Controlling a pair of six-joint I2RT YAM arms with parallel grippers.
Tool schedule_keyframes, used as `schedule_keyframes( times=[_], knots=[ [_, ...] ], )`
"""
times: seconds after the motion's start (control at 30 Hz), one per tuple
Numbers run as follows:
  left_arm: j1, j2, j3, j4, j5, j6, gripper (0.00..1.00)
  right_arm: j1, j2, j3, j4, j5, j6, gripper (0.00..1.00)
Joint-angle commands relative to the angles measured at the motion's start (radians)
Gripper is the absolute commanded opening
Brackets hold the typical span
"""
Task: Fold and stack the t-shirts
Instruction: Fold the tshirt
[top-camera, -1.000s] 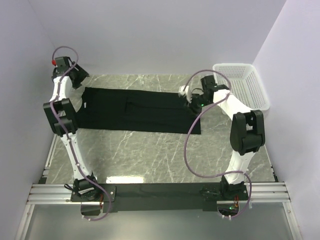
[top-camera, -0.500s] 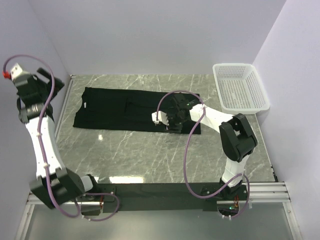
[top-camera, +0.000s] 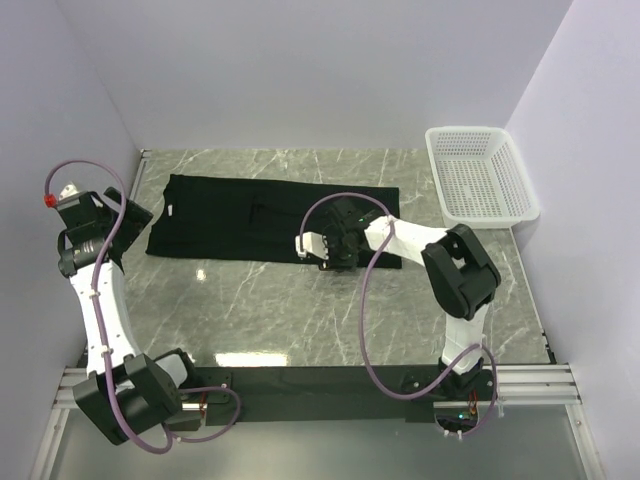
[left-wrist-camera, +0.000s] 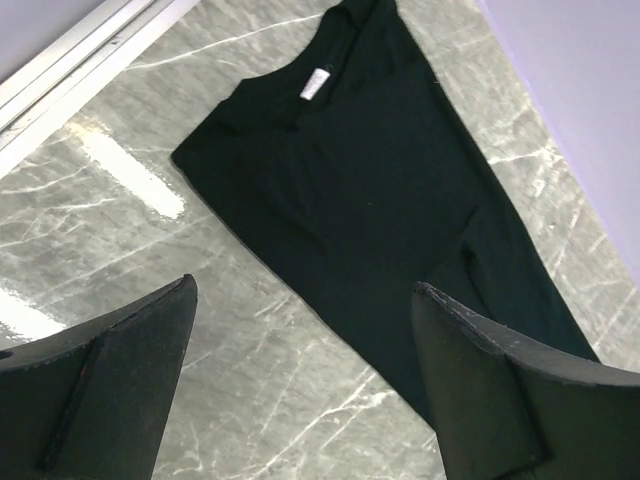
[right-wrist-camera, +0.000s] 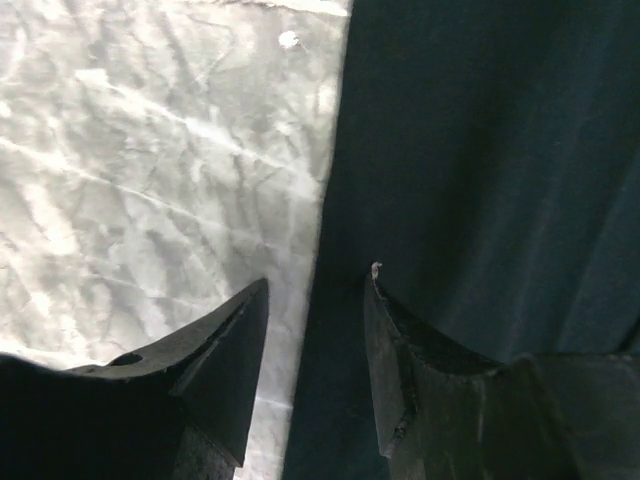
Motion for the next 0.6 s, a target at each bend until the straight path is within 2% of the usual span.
schedule_keyframes(
  times=[0.0, 0.23, 0.33, 0.43, 0.53, 0.57],
  knots=[
    [0.005, -0.043, 0.001, 0.002, 0.042, -0.015, 0.93, 0.018, 0.048, 0.039, 0.007, 0.079, 0.032, 0.51],
    [0.005, -0.031, 0.005, -0.036, 0.045, -0.036, 0.93, 0.043, 0.082, 0.034, 0.030, 0.154, 0.055, 0.49],
    [0.005, -0.035, 0.010, -0.059, 0.037, -0.029, 0.93, 0.043, 0.085, 0.040, 0.022, 0.151, 0.064, 0.38],
    [0.005, -0.044, 0.007, -0.071, 0.036, -0.024, 0.93, 0.043, 0.071, 0.028, 0.005, 0.134, 0.060, 0.12],
    [0.005, -0.052, -0.012, -0.071, 0.047, -0.030, 0.93, 0.043, 0.041, 0.008, -0.019, 0.099, 0.052, 0.00],
    [0.003, -0.054, -0.016, -0.070, 0.048, -0.033, 0.93, 0.044, 0.024, 0.005, -0.030, 0.076, 0.051, 0.00]
  ],
)
